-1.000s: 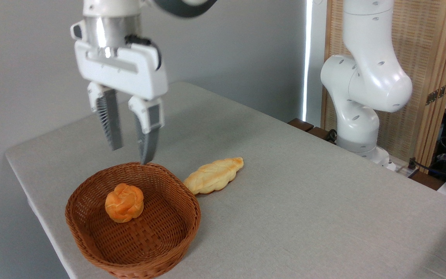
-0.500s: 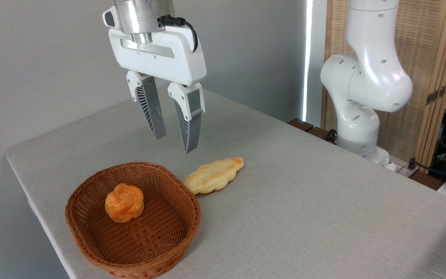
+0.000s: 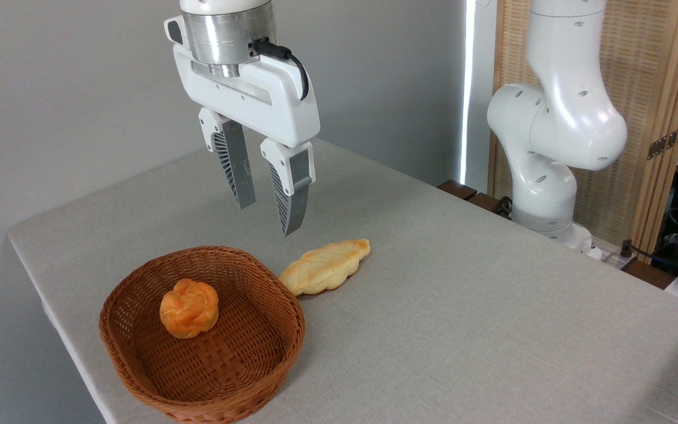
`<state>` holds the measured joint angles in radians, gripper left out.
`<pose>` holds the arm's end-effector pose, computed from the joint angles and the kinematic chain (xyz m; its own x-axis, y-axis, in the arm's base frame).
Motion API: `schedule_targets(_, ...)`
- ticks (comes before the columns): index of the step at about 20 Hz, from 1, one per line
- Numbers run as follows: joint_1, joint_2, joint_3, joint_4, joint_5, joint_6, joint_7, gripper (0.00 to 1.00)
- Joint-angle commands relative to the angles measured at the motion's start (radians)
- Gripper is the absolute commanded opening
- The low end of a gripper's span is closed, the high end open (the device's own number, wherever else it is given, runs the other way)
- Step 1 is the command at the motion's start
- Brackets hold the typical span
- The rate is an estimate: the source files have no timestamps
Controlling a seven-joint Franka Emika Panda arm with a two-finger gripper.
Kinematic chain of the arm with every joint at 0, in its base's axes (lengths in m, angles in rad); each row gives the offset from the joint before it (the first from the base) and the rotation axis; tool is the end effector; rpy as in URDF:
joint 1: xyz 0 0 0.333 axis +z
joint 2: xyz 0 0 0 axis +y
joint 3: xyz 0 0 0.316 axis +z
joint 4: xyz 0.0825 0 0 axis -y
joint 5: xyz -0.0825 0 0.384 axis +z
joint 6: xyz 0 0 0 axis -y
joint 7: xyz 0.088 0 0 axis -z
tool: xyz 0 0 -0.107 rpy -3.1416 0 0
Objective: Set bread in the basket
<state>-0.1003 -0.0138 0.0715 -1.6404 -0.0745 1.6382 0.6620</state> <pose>0.5550 -0.0232 0.6054 0.7734 -0.6315 0.0553 -0.6339 -0.7717 0.0524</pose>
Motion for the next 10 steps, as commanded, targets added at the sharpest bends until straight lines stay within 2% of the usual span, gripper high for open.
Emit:
schedule_targets(1, -0.004, -0.008, -0.002, -0.009, -0.011, -0.021, -0.025, 1.0)
schedule_targets(10, -0.004, -0.005, -0.03, -0.012, -0.001, -0.006, -0.065, 1.0)
